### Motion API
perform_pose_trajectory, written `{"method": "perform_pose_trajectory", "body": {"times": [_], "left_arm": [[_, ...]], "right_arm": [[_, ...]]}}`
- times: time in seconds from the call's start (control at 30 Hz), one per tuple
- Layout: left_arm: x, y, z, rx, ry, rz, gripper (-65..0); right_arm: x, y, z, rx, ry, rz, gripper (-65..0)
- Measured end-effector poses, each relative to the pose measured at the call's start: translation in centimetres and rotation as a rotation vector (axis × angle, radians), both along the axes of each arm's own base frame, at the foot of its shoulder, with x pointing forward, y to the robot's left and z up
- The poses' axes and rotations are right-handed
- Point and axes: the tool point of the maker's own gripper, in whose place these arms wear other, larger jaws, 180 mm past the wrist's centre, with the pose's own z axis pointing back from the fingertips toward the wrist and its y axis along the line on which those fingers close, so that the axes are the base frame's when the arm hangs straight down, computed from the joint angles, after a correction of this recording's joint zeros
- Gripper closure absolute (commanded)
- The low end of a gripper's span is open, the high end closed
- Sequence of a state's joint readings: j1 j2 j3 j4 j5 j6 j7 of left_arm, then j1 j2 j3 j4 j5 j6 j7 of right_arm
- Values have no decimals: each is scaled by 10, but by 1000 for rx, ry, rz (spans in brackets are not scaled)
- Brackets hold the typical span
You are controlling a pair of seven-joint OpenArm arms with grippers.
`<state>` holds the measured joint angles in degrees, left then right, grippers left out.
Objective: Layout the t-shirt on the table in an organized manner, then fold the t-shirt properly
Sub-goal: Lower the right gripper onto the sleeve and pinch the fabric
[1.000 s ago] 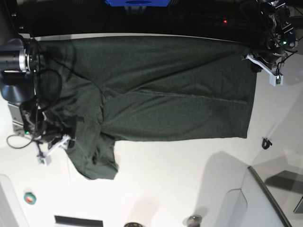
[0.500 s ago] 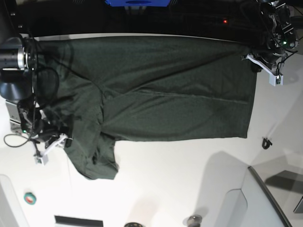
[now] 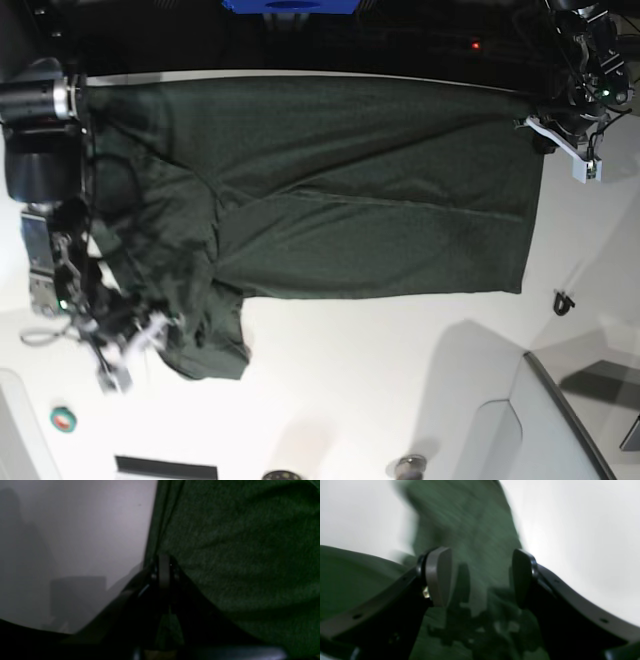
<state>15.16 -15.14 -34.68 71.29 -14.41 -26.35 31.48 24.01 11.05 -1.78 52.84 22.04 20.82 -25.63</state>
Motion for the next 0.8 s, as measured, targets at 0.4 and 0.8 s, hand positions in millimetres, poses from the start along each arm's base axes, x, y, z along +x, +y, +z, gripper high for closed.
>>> {"method": "perform_pose_trajectory", "body": {"times": [0.4, 0.8], "left_arm": [[13, -5, 34, 64, -72, -61, 0], [1, 14, 43, 84, -90, 21, 0]], "right_arm": [[21, 61, -27, -160, 63, 68, -362], [19, 74, -30, -198, 66, 108, -356]]}}
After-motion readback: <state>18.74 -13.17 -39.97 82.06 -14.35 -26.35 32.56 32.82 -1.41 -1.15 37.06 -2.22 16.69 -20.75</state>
